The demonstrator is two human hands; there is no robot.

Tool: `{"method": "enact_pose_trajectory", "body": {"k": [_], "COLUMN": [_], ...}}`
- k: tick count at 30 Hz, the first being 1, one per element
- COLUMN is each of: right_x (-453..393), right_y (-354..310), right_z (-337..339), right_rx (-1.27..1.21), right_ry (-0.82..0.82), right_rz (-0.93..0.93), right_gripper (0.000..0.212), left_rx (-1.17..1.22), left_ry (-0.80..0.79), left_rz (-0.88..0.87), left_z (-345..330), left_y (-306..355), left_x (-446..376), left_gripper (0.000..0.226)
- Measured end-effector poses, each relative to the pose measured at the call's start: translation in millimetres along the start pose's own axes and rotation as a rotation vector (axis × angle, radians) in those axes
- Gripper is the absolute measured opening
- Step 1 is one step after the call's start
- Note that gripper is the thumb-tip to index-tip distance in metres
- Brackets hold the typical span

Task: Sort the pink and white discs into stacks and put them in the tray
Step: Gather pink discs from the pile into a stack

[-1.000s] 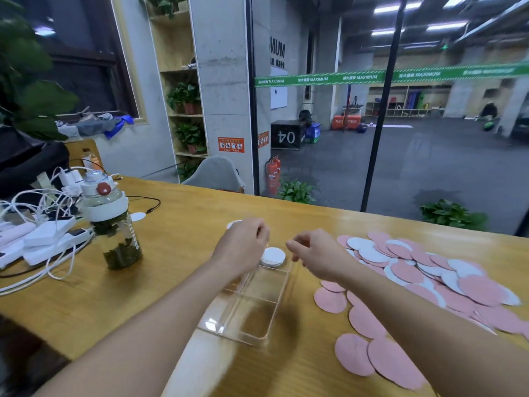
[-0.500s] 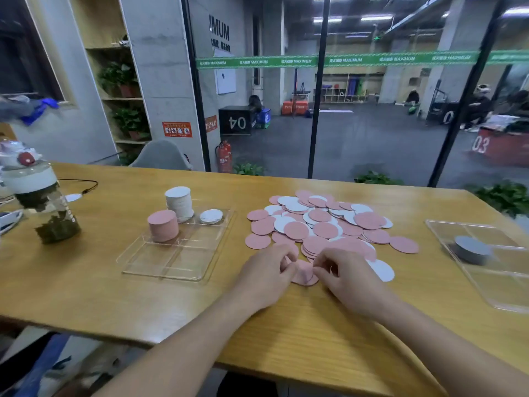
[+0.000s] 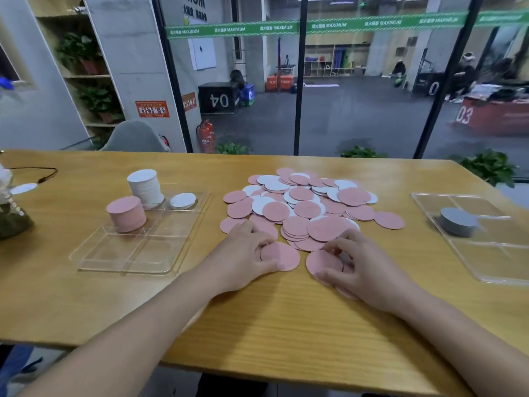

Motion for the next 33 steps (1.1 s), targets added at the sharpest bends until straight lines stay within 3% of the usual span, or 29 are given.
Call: {"method": "enact_pose_trajectory", "body": {"k": [4,7,12,15,20,25,30,33], "right_x": [-1.0,-8.1,-41.3,-55.8,-46.2,-39.3,-33.0,-31.8], "right_y": [0.9,1.2,8.1,18.8,33.6,25.5,3.4,2.4], "right_z": [0.4,6.2,12.3,16.9,26.7,39.1,36.9,29.1], "right_rx": [0.052,-0.003,-0.256,-0.307,-0.350,-0.469,-0.579,-0.686], "right_ry": [0.010,0.013,-0.072,-0.052,0.016,-0.014,-0.028,-0.037], "right_rz": [-0.007,-0.067,-0.073,-0.064,-0.024,-0.018,0.012,-0.031], "right_gripper": [0.054,0.040,0.018,0.004,0.008,0.018,0.026,0.022], "left_rx": [0.155,0.313,0.406,0.446,0.555,0.787,0.729,0.693], "left_ry": [-0.002,0.007,0.100,0.139,0.214,0.128,0.050,0.059], "left_rz": [0.024,0.058,-0.032,-0.048,-0.015,0.028,-0.083,-0.102], "left_z": [6.8,12.7,20.6,13.1,15.3,10.9,9.2,12.7], "left_y": [1.3,5.5,24.8,20.4,3.8,1.3,12.5,10.9], "left_x": [-8.3,-26.2,-63.9,-76.1,-72.7,-69.8,-64.8,-62.4], "left_gripper": [0.048,0.037,0.011,0.023,0.027,0.038,0.009,0.040]}}
Point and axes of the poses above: each hand's wrist, its own x-axis away from the middle knuckle, its own z-axis out of the back of the hand, y = z × x, the point moved 9 cm from there along -x, towards the middle knuckle, and after that the axes turned 7 degrees about x, right-handed, at the moved point
